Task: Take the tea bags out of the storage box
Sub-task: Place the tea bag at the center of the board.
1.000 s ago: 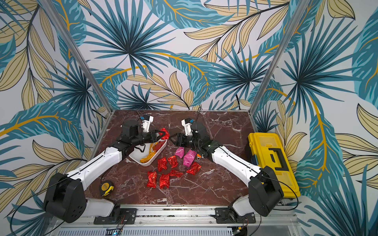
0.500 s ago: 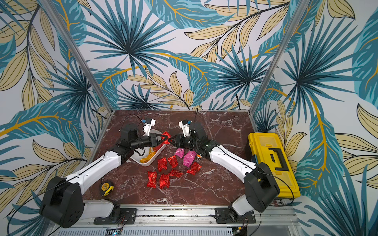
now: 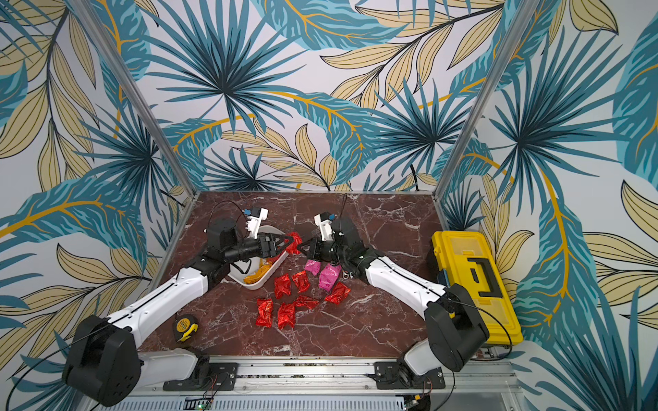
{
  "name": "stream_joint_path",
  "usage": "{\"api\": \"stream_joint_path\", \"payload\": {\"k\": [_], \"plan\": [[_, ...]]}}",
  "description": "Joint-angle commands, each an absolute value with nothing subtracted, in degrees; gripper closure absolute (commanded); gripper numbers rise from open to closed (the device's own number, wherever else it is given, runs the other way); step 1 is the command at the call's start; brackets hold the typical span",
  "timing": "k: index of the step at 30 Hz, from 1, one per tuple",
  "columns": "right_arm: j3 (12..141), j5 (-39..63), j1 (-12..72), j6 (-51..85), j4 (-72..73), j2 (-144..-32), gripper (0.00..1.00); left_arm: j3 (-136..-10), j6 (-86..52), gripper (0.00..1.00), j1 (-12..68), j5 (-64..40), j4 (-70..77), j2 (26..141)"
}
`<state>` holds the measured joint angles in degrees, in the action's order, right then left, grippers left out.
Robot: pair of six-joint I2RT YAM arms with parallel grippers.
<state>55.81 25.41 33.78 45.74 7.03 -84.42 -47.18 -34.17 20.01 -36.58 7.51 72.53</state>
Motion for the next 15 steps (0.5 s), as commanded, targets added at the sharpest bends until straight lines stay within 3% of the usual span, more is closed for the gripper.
{"api": "stream_joint_path", "payload": {"k": [1,8,15], "plan": [[50.5,18.1,32.4,47.8,3.4,-78.4,1.00,-44.4,-34.5,0.18,19.2,-29.8,7.8,68.4],[38.7,-1.6,30.0,49.8,-18.6,-63.2,1.00,-44.4,-35.9,0.17,17.3,-12.2,-6.7,65.1],[28.7,-5.6,27.4,52.4,-23.3,-57.8,1.00,-47.3,-34.8,0.19,16.5,-10.1,-19.4,69.0]]}}
